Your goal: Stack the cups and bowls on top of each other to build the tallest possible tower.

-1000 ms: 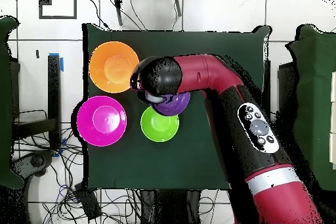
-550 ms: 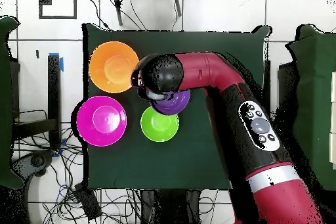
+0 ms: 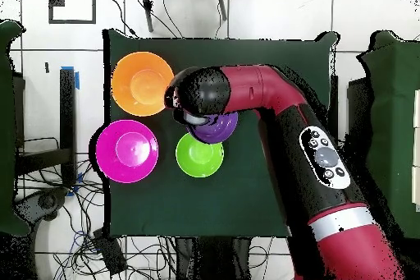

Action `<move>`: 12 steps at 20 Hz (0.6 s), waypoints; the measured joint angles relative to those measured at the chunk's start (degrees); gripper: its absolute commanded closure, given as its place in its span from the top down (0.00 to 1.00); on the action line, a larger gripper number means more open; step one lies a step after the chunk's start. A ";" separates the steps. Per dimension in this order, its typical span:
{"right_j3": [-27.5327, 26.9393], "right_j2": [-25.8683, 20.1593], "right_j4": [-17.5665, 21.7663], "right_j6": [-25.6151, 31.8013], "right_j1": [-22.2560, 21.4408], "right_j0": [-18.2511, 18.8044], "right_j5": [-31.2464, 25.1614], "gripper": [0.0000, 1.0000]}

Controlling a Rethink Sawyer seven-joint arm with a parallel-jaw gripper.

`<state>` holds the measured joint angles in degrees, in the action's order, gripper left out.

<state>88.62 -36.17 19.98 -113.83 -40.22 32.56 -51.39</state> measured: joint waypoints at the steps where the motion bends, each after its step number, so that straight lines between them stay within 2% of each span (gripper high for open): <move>1: 0.00 -0.01 0.00 0.00 0.00 0.04 0.01 0.00; 12: 0.00 0.00 0.00 0.00 -0.01 0.41 0.39 0.00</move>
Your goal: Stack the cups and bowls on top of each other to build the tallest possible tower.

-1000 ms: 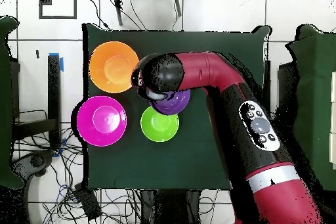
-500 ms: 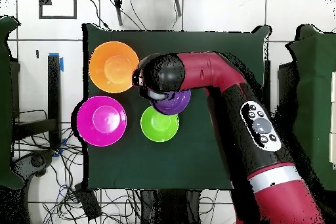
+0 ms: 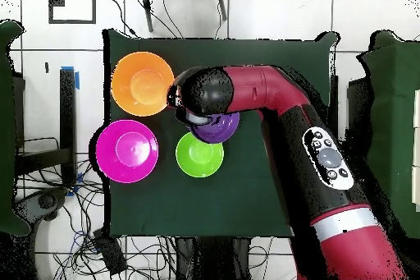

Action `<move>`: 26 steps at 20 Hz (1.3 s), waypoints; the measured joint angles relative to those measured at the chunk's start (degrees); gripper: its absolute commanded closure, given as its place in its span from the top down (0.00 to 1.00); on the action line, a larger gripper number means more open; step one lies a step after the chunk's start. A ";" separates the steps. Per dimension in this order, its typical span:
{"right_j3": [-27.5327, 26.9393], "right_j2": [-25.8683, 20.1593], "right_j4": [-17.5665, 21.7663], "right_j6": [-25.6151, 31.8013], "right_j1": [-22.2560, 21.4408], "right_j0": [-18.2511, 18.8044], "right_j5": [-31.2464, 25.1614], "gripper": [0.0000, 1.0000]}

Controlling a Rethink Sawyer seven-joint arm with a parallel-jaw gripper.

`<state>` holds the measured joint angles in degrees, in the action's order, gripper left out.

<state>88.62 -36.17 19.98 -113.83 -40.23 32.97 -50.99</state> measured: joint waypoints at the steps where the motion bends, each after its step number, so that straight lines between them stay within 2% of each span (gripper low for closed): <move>1: 0.00 0.00 0.00 0.00 -0.01 0.01 0.00 0.00; 17: 0.00 0.00 0.01 0.00 -0.01 0.01 0.01 0.00; 18: 0.00 0.00 0.02 0.00 0.02 0.01 0.01 1.00; 26: 0.00 0.00 0.26 0.00 0.02 0.01 0.01 1.00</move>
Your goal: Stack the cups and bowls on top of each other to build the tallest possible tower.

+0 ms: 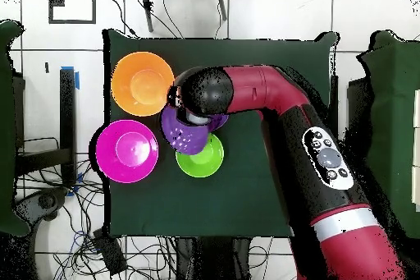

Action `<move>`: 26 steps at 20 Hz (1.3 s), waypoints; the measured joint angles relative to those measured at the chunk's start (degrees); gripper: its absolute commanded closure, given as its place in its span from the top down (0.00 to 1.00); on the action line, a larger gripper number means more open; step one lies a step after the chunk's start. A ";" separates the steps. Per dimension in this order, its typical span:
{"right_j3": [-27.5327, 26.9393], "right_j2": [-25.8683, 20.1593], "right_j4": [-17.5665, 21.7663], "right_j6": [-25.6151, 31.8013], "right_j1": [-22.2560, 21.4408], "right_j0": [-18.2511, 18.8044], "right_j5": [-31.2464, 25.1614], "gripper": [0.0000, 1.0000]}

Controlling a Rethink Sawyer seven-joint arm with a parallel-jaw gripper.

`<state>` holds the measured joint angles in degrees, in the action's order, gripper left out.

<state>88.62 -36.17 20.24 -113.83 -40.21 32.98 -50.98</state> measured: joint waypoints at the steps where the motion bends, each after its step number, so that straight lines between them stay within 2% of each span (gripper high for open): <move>1: 0.00 0.00 0.01 0.00 0.01 0.00 0.00 1.00; 26: -0.03 0.01 0.56 0.00 0.01 -0.05 0.00 1.00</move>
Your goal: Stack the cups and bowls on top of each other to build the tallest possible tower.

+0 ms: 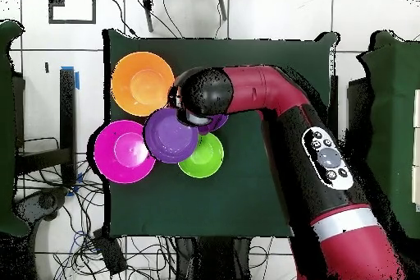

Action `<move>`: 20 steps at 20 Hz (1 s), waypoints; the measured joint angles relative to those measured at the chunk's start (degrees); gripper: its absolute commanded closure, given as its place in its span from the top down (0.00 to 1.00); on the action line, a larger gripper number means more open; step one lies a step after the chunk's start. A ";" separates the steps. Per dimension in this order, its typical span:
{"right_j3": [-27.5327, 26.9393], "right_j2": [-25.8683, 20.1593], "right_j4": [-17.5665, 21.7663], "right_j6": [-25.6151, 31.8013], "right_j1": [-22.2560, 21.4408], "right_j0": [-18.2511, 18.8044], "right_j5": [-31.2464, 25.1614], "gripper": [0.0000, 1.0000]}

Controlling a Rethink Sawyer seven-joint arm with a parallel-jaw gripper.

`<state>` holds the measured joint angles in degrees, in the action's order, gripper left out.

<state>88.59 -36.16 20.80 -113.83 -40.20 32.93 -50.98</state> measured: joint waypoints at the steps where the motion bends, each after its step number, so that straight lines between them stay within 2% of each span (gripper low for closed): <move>1: -0.13 0.00 0.07 0.00 0.00 -0.15 0.00 1.00; 8: -3.68 0.27 0.36 0.00 0.57 -2.24 -0.31 1.00; 11: -8.61 0.84 0.96 0.00 1.91 -5.10 -1.47 1.00; 20: -16.56 1.38 0.97 0.00 3.83 -9.65 -3.81 1.00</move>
<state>72.03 -34.79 21.78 -113.83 -36.37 23.29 -54.79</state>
